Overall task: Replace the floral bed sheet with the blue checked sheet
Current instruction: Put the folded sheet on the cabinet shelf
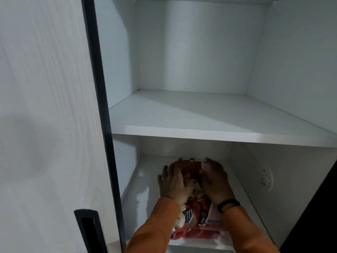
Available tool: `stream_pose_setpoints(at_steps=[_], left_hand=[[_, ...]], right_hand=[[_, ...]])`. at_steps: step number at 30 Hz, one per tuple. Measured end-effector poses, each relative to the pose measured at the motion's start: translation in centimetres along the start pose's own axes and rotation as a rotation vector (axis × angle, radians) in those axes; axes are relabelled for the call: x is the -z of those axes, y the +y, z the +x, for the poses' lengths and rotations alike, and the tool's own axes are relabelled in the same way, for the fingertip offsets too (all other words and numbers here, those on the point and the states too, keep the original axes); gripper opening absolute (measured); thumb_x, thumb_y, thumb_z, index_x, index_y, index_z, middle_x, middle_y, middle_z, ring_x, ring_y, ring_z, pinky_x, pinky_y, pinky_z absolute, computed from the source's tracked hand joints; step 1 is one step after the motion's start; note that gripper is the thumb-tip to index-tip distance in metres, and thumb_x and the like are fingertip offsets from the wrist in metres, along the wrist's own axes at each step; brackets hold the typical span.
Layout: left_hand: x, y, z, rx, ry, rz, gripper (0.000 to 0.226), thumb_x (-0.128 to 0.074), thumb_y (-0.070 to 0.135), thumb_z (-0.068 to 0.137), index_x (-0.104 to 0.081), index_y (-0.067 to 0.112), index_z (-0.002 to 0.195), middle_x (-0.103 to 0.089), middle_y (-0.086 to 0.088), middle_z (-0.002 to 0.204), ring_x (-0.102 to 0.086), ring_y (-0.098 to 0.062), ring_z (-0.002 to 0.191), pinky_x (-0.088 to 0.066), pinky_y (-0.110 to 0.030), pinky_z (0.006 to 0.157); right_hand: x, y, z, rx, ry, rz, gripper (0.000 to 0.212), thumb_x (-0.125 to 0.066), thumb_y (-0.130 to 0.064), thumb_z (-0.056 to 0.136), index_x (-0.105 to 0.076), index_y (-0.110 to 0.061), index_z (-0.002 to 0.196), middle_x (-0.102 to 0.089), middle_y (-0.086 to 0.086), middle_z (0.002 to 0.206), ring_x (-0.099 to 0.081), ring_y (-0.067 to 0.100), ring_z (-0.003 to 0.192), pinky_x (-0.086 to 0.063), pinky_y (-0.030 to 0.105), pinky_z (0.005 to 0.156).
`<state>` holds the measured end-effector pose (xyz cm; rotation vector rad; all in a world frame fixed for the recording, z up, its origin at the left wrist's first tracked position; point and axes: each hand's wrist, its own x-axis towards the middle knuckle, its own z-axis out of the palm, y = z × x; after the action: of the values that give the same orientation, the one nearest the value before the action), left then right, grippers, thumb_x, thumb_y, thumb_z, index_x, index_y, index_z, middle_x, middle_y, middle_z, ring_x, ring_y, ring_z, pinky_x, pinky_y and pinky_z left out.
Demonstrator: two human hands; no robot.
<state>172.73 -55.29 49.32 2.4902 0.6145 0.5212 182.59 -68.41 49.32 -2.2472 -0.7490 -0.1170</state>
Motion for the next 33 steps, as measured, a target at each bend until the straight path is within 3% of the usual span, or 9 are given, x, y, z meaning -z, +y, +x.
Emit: stream_pose_setpoints(at_steps=[4, 6, 8, 13, 17, 22, 28, 30, 33], left_hand=[[-4.1, -1.7, -0.5, 0.08, -0.289, 0.263, 0.065, -0.007, 0.06, 0.097, 0.01, 0.042, 0.158, 0.018, 0.0, 0.168, 0.013, -0.031, 0.155, 0.001, -0.066, 0.121], [-5.1, -2.3, -0.8, 0.076, -0.26, 0.312, 0.083, 0.02, 0.068, 0.076, 0.016, 0.044, 0.155, 0.026, 0.001, 0.165, 0.017, -0.031, 0.154, 0.002, -0.066, 0.12], [-5.4, -2.4, 0.2, 0.087, -0.239, 0.328, 0.088, 0.028, 0.071, 0.072, 0.017, 0.045, 0.155, 0.027, 0.002, 0.165, 0.018, -0.031, 0.154, 0.003, -0.066, 0.12], [-5.7, -2.3, 2.3, 0.133, -0.304, 0.353, 0.066, -0.016, 0.058, 0.103, 0.021, 0.043, 0.155, 0.031, 0.0, 0.163, 0.022, -0.034, 0.152, 0.007, -0.067, 0.119], [-5.6, -2.4, 2.4, 0.153, -0.338, 0.345, 0.064, -0.016, 0.057, 0.103, 0.02, 0.043, 0.155, 0.031, 0.001, 0.163, 0.023, -0.033, 0.152, 0.008, -0.065, 0.12], [-5.1, -2.5, -0.6, 0.132, -0.346, 0.253, 0.069, -0.013, 0.067, 0.099, 0.019, 0.043, 0.156, 0.028, -0.001, 0.164, 0.02, -0.033, 0.153, 0.007, -0.063, 0.121], [-4.1, -4.7, -5.6, 0.006, -0.263, 0.127, 0.077, -0.012, 0.078, 0.092, 0.009, 0.045, 0.158, 0.023, 0.002, 0.166, 0.019, -0.028, 0.154, 0.006, -0.056, 0.124], [-3.9, -5.5, -7.1, -0.078, -0.226, 0.127, 0.083, -0.013, 0.084, 0.088, 0.003, 0.044, 0.159, 0.02, 0.003, 0.167, 0.017, -0.026, 0.155, 0.004, -0.054, 0.125], [-3.3, -6.7, -8.1, -0.177, -0.251, 0.143, 0.101, -0.017, 0.098, 0.076, 0.013, 0.046, 0.157, 0.027, 0.004, 0.165, 0.024, -0.026, 0.152, 0.007, -0.053, 0.124]], right_hand=[[-5.3, 1.7, -0.9, -0.111, -0.296, -0.278, 0.062, -0.018, -0.063, 0.1, -0.003, -0.047, 0.159, -0.002, -0.003, 0.17, 0.005, 0.028, 0.157, -0.008, 0.053, 0.125], [-6.3, 2.5, -1.4, -0.134, -0.296, -0.342, 0.06, -0.018, -0.062, 0.103, 0.001, -0.048, 0.158, 0.009, -0.004, 0.17, 0.015, 0.027, 0.155, -0.001, 0.053, 0.125], [-6.5, 2.7, -0.8, -0.13, -0.276, -0.352, 0.059, -0.019, -0.062, 0.103, 0.001, -0.049, 0.158, 0.01, -0.004, 0.17, 0.016, 0.026, 0.155, -0.001, 0.053, 0.125], [-6.3, 3.4, 1.8, -0.143, -0.35, -0.341, 0.06, -0.024, -0.061, 0.104, -0.002, -0.049, 0.158, 0.013, -0.003, 0.169, 0.018, 0.027, 0.155, 0.001, 0.055, 0.125], [-5.3, 3.6, 1.5, -0.119, -0.395, -0.307, 0.061, -0.024, -0.063, 0.103, 0.0, -0.05, 0.157, 0.014, -0.005, 0.169, 0.021, 0.023, 0.154, 0.002, 0.051, 0.126], [-4.6, 5.2, -3.0, -0.038, -0.285, -0.263, 0.061, -0.024, -0.07, 0.1, -0.008, -0.052, 0.156, 0.007, -0.016, 0.168, 0.019, 0.011, 0.153, -0.003, 0.047, 0.126], [-4.6, 4.2, -3.4, -0.112, -0.226, -0.329, 0.059, -0.023, -0.064, 0.102, -0.018, -0.046, 0.158, -0.006, -0.008, 0.17, -0.003, 0.016, 0.156, -0.014, 0.048, 0.125], [-4.5, 3.8, -4.4, -0.129, -0.098, -0.292, 0.054, -0.028, -0.06, 0.103, -0.036, -0.041, 0.153, -0.03, -0.004, 0.164, -0.031, 0.02, 0.149, -0.033, 0.045, 0.118], [-4.2, 3.3, -6.5, -0.145, 0.174, -0.22, 0.041, -0.031, -0.052, 0.104, -0.058, -0.034, 0.127, -0.066, -0.003, 0.125, -0.062, 0.021, 0.114, -0.052, 0.036, 0.089]])
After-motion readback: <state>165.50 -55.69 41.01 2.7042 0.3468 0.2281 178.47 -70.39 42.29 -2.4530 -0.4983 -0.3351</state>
